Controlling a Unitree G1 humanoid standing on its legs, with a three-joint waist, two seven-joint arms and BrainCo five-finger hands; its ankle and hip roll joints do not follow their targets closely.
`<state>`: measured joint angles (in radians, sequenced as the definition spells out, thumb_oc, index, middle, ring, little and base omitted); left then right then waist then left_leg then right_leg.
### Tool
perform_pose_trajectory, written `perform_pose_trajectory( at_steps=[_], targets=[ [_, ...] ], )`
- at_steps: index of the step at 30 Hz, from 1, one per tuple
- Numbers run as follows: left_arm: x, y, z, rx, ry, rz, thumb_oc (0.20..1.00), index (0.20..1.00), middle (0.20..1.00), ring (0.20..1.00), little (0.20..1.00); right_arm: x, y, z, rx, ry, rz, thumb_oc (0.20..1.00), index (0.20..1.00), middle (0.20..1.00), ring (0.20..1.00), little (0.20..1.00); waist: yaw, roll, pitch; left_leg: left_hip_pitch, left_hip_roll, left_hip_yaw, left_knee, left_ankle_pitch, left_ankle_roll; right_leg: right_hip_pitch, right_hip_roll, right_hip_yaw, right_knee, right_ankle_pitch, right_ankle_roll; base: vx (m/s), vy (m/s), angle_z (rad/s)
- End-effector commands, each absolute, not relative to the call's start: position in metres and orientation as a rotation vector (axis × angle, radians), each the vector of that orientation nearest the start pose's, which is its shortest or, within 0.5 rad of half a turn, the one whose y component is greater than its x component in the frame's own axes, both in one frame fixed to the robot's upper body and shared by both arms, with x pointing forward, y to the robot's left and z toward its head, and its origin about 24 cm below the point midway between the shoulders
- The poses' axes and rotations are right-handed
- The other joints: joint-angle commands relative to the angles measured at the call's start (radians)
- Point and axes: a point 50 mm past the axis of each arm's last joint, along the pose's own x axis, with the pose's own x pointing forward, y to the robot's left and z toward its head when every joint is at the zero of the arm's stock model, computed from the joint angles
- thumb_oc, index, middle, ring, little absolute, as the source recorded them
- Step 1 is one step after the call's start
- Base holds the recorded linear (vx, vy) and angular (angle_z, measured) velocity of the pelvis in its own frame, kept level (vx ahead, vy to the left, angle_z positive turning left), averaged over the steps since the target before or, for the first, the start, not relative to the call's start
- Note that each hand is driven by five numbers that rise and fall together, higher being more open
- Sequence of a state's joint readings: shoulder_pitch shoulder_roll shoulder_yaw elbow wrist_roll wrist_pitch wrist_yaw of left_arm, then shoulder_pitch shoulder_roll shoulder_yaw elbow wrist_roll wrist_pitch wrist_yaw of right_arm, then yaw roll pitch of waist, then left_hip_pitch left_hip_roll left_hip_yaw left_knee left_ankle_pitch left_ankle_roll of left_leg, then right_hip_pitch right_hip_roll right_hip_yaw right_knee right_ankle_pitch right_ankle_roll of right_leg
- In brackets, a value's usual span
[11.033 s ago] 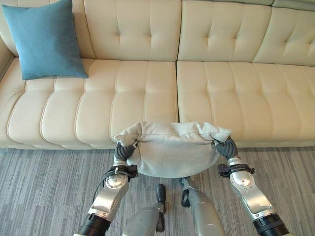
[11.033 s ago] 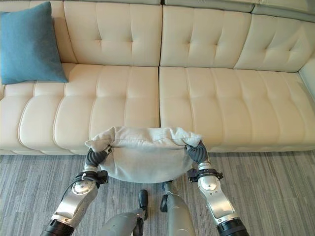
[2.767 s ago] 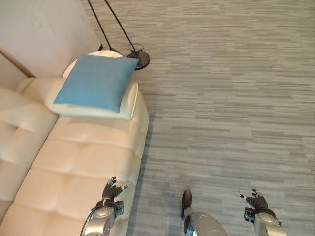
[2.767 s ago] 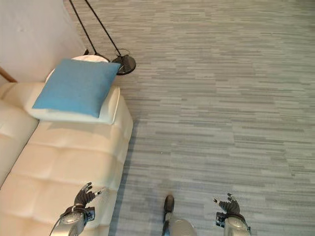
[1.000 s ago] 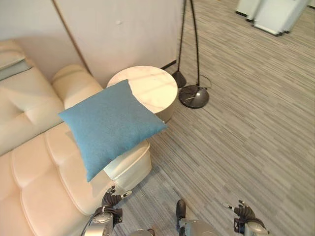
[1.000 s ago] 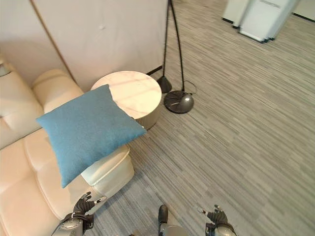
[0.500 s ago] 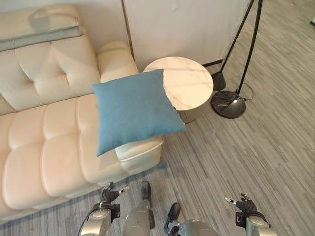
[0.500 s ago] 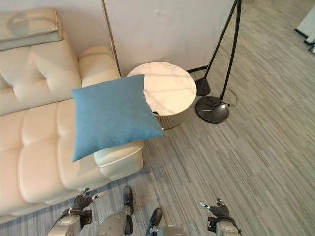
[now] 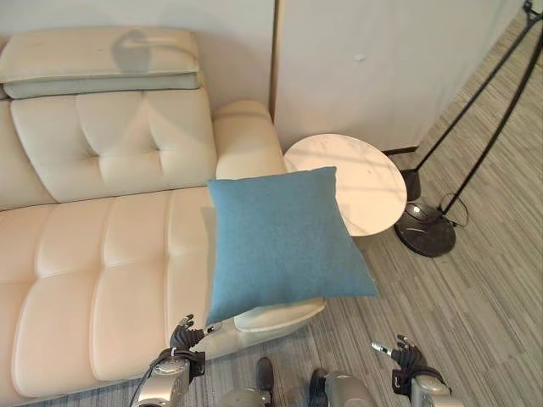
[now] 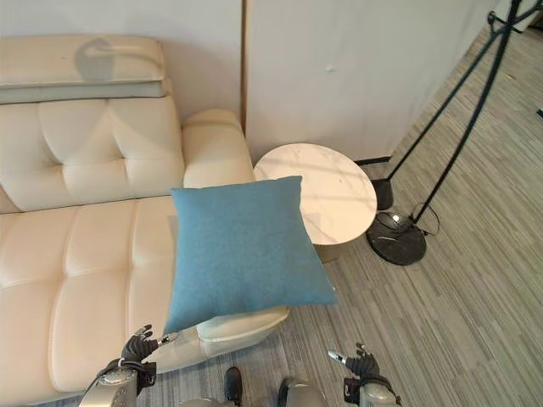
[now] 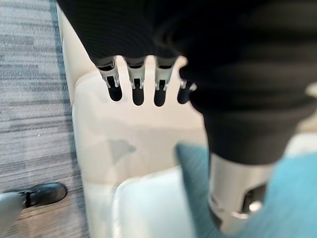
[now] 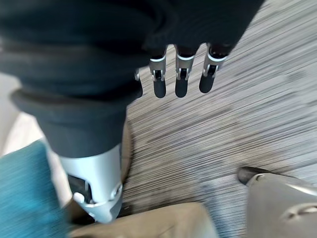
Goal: Pick up all the scattered cushions and arrange them neatly on the sofa.
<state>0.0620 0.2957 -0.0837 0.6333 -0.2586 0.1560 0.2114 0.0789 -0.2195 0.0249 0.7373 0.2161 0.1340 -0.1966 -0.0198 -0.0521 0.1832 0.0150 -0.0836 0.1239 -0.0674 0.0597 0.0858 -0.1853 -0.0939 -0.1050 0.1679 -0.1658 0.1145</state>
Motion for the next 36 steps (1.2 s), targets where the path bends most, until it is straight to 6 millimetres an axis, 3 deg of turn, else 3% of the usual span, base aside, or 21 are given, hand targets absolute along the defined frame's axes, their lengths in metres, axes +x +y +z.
perform_pose_trajectory(
  at_steps=[1, 4, 9, 11, 14, 15, 16, 19, 20, 22, 23, 24, 26, 27, 28, 29, 30, 32, 34, 35, 36],
  targets=[
    [0.177, 0.249, -0.094, 0.108, 0.769, 0.375, 1.000, 1.000, 1.000, 1.000, 1.000, 0.130, -0.251, -0.129, -0.120, 0.992, -0.482, 1.000, 1.000, 1.000, 1.000, 1.000, -0.010, -0.013, 0.034, -0.008, 0.072, 0.002, -0.020, -0.064, -0.081, 0.084, 0.026, 0.084, -0.164, 0.145, 0.008, 0.13, -0.150, 0.48],
    [0.180, 0.258, -0.088, 0.048, 0.725, 0.432, 1.000, 1.000, 1.000, 1.000, 1.000, 0.113, -0.262, -0.135, -0.067, 1.048, -0.578, 1.000, 1.000, 1.000, 1.000, 1.000, -0.011, -0.022, 0.019, 0.003, 0.073, -0.019, -0.020, -0.064, -0.090, 0.129, 0.017, 0.055, -0.216, 0.161, 0.009, 0.14, -0.194, 0.72],
    [0.167, 0.280, -0.086, -0.073, 0.716, 0.539, 1.000, 1.000, 1.000, 1.000, 1.000, 0.072, -0.307, -0.132, -0.073, 1.143, -0.756, 1.000, 1.000, 1.000, 1.000, 1.000, -0.016, -0.014, -0.031, 0.018, 0.092, -0.036, -0.020, -0.071, -0.111, 0.196, 0.033, 0.006, -0.255, 0.135, -0.002, 0.14, -0.184, -0.01],
    [0.167, 0.290, -0.083, -0.096, 0.708, 0.582, 1.000, 1.000, 1.000, 1.000, 1.000, 0.072, -0.331, -0.120, -0.089, 1.110, -0.829, 1.000, 1.000, 1.000, 1.000, 1.000, -0.024, -0.010, -0.045, 0.024, 0.100, -0.042, -0.020, -0.072, -0.119, 0.211, 0.039, -0.002, -0.255, 0.120, -0.007, 0.11, -0.140, 0.11],
    [0.177, 0.299, -0.076, -0.094, 0.682, 0.601, 1.000, 1.000, 1.000, 1.000, 1.000, 0.091, -0.361, -0.094, -0.171, 1.004, -0.853, 1.000, 1.000, 1.000, 1.000, 1.000, -0.035, -0.004, -0.054, 0.027, 0.108, -0.042, -0.020, -0.071, -0.127, 0.220, 0.044, -0.009, -0.255, 0.113, -0.012, 0.06, -0.102, -0.02],
    [0.192, 0.304, -0.066, -0.088, 0.642, 0.602, 1.000, 1.000, 1.000, 1.000, 1.000, 0.116, -0.381, -0.067, -0.260, 0.891, -0.848, 1.000, 1.000, 1.000, 1.000, 1.000, -0.043, 0.000, -0.060, 0.029, 0.111, -0.039, -0.020, -0.071, -0.131, 0.220, 0.048, -0.008, -0.255, 0.108, -0.015, 0.05, -0.064, -0.05],
    [0.193, 0.304, -0.066, -0.090, 0.640, 0.602, 1.000, 1.000, 1.000, 1.000, 1.000, 0.116, -0.382, -0.066, -0.260, 0.890, -0.849, 1.000, 1.000, 1.000, 1.000, 1.000, -0.043, 0.001, -0.059, 0.029, 0.112, -0.039, -0.020, -0.072, -0.131, 0.220, 0.048, -0.008, -0.255, 0.108, -0.015, 0.04, -0.052, -0.01],
    [0.221, 0.304, -0.053, -0.077, 0.593, 0.590, 1.000, 1.000, 1.000, 1.000, 1.000, 0.165, -0.396, -0.026, -0.390, 0.733, -0.800, 1.000, 1.000, 1.000, 1.000, 1.000, -0.052, 0.010, -0.061, 0.025, 0.116, -0.030, -0.020, -0.073, -0.139, 0.215, 0.052, -0.006, -0.255, 0.104, -0.015, 0.02, -0.027, -0.05],
    [0.221, 0.304, -0.053, -0.078, 0.592, 0.591, 1.000, 1.000, 1.000, 1.000, 1.000, 0.166, -0.396, -0.025, -0.390, 0.732, -0.800, 1.000, 1.000, 1.000, 1.000, 1.000, -0.052, 0.011, -0.059, 0.025, 0.116, -0.030, -0.020, -0.073, -0.139, 0.214, 0.052, -0.006, -0.255, 0.104, -0.015, 0.01, -0.022, -0.05],
    [0.237, 0.300, -0.045, -0.081, 0.559, 0.578, 1.000, 1.000, 1.000, 1.000, 1.000, 0.192, -0.391, -0.013, -0.427, 0.680, -0.758, 1.000, 1.000, 1.000, 1.000, 1.000, -0.056, 0.018, -0.056, 0.021, 0.118, -0.026, -0.020, -0.074, -0.141, 0.210, 0.052, -0.007, -0.255, 0.105, -0.015, 0.00, -0.001, -0.02],
    [0.243, 0.294, -0.048, -0.098, 0.582, 0.579, 1.000, 1.000, 1.000, 1.000, 1.000, 0.217, -0.375, -0.008, -0.421, 0.632, -0.705, 1.000, 1.000, 1.000, 1.000, 1.000, -0.059, 0.023, -0.056, 0.021, 0.119, -0.020, -0.020, -0.075, -0.142, 0.209, 0.053, -0.006, -0.255, 0.105, -0.016, 0.00, 0.000, 0.00],
    [0.243, 0.294, -0.048, -0.098, 0.581, 0.580, 1.000, 1.000, 1.000, 1.000, 1.000, 0.217, -0.375, -0.008, -0.421, 0.631, -0.704, 1.000, 1.000, 1.000, 1.000, 1.000, -0.059, 0.023, -0.055, 0.021, 0.119, -0.020, -0.020, -0.075, -0.142, 0.209, 0.053, -0.006, -0.255, 0.105, -0.016, 0.04, 0.011, -0.07],
    [0.252, 0.277, -0.056, -0.123, 0.636, 0.568, 1.000, 1.000, 1.000, 1.000, 1.000, 0.261, -0.318, -0.010, -0.362, 0.548, -0.555, 1.000, 1.000, 1.000, 1.000, 1.000, -0.065, 0.036, -0.047, 0.018, 0.120, -0.009, -0.020, -0.076, -0.142, 0.203, 0.053, 0.000, -0.255, 0.107, -0.018, 0.03, 0.021, -0.09],
    [0.255, 0.272, -0.056, -0.127, 0.635, 0.561, 1.000, 1.000, 1.000, 1.000, 1.000, 0.271, -0.300, -0.009, -0.343, 0.523, -0.515, 1.000, 1.000, 1.000, 1.000, 1.000, -0.065, 0.039, -0.040, 0.012, 0.120, -0.009, -0.020, -0.074, -0.142, 0.196, 0.052, 0.000, -0.255, 0.109, -0.018, -0.01, 0.016, -0.08],
    [0.256, 0.272, -0.055, -0.127, 0.634, 0.562, 1.000, 1.000, 1.000, 1.000, 1.000, 0.272, -0.300, -0.009, -0.343, 0.522, -0.515, 1.000, 1.000, 1.000, 1.000, 1.000, -0.066, 0.039, -0.040, 0.012, 0.119, -0.009, -0.020, -0.074, -0.142, 0.195, 0.052, 0.000, -0.255, 0.109, -0.018, -0.03, 0.015, -0.09],
    [0.259, 0.266, -0.056, -0.124, 0.644, 0.549, 1.000, 1.000, 1.000, 1.000, 1.000, 0.283, -0.279, -0.008, -0.323, 0.495, -0.463, 1.000, 1.000, 1.000, 1.000, 1.000, -0.065, 0.043, -0.033, 0.001, 0.119, -0.009, -0.020, -0.071, -0.141, 0.183, 0.051, 0.002, -0.255, 0.112, -0.019, -0.12, 0.045, -0.06],
    [0.281, 0.245, -0.048, -0.129, 0.634, 0.516, 1.000, 1.000, 1.000, 1.000, 1.000, 0.319, -0.204, 0.007, -0.248, 0.396, -0.294, 1.000, 1.000, 1.000, 1.000, 1.000, -0.059, 0.059, 0.007, -0.059, 0.119, -0.011, -0.020, -0.051, -0.140, 0.123, 0.045, -0.001, -0.255, 0.130, -0.023, -0.12, 0.045, -0.02],
    [0.290, 0.240, -0.042, -0.121, 0.615, 0.502, 1.000, 1.000, 1.000, 1.000, 1.000, 0.327, -0.190, 0.012, -0.236, 0.373, -0.261, 1.000, 1.000, 1.000, 1.000, 1.000, -0.058, 0.061, 0.020, -0.077, 0.118, -0.015, -0.020, -0.044, -0.141, 0.106, 0.043, -0.001, -0.255, 0.137, -0.024, -0.12, 0.038, 0.04],
    [0.315, 0.224, -0.019, -0.134, 0.525, 0.450, 1.000, 1.000, 1.000, 1.000, 1.000, 0.345, -0.155, 0.036, -0.232, 0.277, -0.173, 1.000, 1.000, 1.000, 1.000, 1.000, -0.057, 0.063, 0.051, -0.120, 0.114, -0.023, -0.020, -0.028, -0.143, 0.064, 0.041, -0.005, -0.255, 0.156, -0.025, -0.14, 0.044, 0.18],
    [0.330, 0.212, 0.004, -0.155, 0.422, 0.397, 1.000, 1.000, 1.000, 1.000, 1.000, 0.352, -0.136, 0.062, -0.243, 0.166, -0.118, 1.000, 1.000, 1.000, 1.000, 1.000, -0.053, 0.058, 0.077, -0.151, 0.111, -0.025, -0.020, -0.016, -0.145, 0.033, 0.039, -0.007, -0.255, 0.169, -0.026, -0.09, 0.039, 0.12],
    [0.329, 0.212, 0.004, -0.155, 0.422, 0.397, 1.000, 1.000, 1.000, 1.000, 1.000, 0.352, -0.136, 0.061, -0.243, 0.166, -0.118, 1.000, 1.000, 1.000, 1.000, 1.000, -0.053, 0.058, 0.076, -0.152, 0.111, -0.025, -0.020, -0.016, -0.144, 0.032, 0.039, -0.007, -0.255, 0.169, -0.026, -0.08, 0.058, 0.18]
  ],
)
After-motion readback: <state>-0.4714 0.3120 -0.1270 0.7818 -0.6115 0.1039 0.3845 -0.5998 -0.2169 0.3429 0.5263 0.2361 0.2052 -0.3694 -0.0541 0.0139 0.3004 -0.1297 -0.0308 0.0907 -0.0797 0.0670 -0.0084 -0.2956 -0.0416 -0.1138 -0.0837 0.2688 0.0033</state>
